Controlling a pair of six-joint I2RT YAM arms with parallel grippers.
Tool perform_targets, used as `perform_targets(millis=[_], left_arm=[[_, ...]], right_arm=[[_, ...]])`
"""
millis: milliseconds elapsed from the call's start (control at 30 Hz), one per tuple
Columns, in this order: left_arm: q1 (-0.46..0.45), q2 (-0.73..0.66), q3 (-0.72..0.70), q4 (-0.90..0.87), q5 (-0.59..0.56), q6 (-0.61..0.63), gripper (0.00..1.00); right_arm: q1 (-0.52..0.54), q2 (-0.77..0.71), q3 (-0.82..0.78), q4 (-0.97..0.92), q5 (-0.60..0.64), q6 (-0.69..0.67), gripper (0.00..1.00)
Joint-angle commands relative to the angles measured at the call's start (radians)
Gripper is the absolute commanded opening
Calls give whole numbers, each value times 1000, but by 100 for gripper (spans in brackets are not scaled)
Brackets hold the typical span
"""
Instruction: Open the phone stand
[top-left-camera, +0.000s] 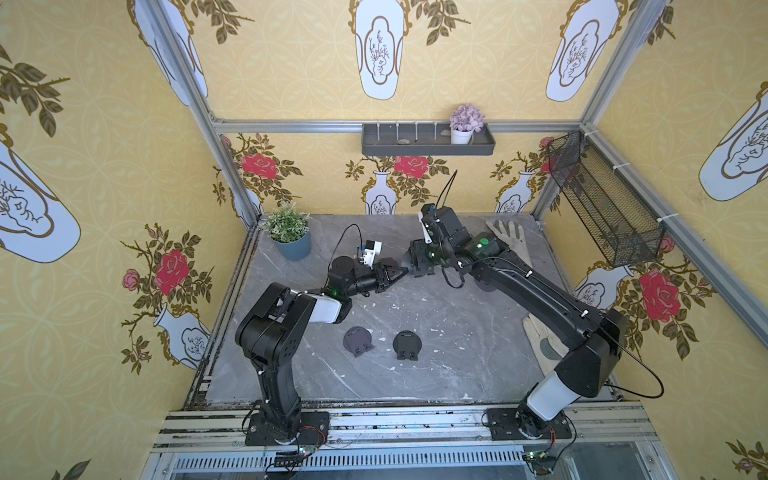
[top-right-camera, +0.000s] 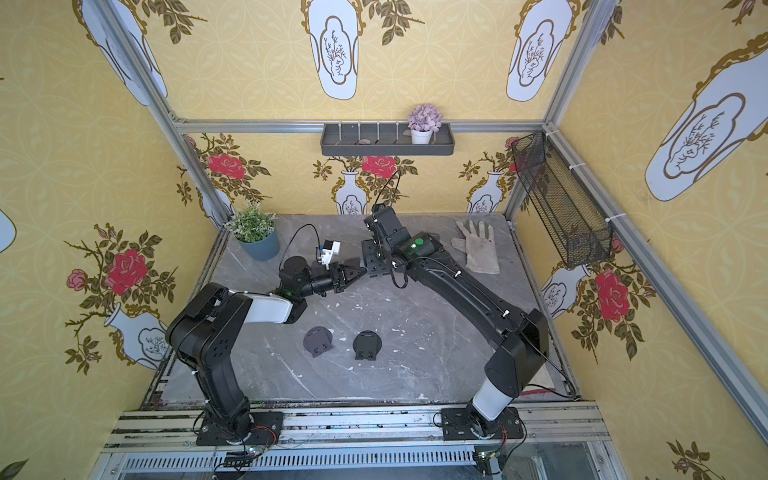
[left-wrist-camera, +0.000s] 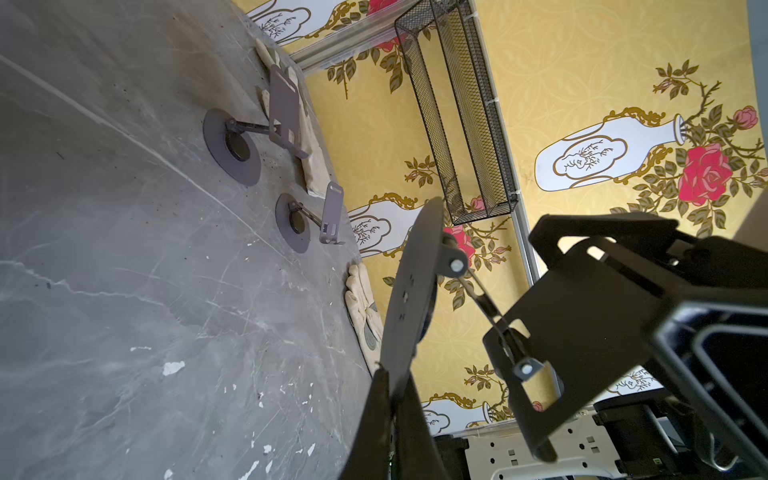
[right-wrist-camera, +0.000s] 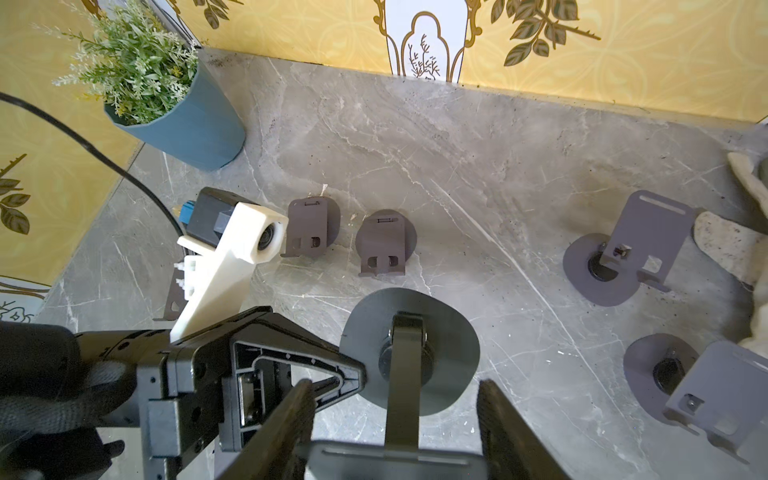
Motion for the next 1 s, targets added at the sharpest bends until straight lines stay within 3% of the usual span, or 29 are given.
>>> perform_targets(millis=[0,733,967], left_arm=[[13,20,-1,-106,-148,-83,0],[13,66,-18,70,-197,-306,0],[11,55,-15,79,-174,-291,0]], right_arm=[[12,-45,-21,-38,101,-11,56],[69,-132,-171,41,200,-15,52],[55,-96,-140,42,182,-33,53]])
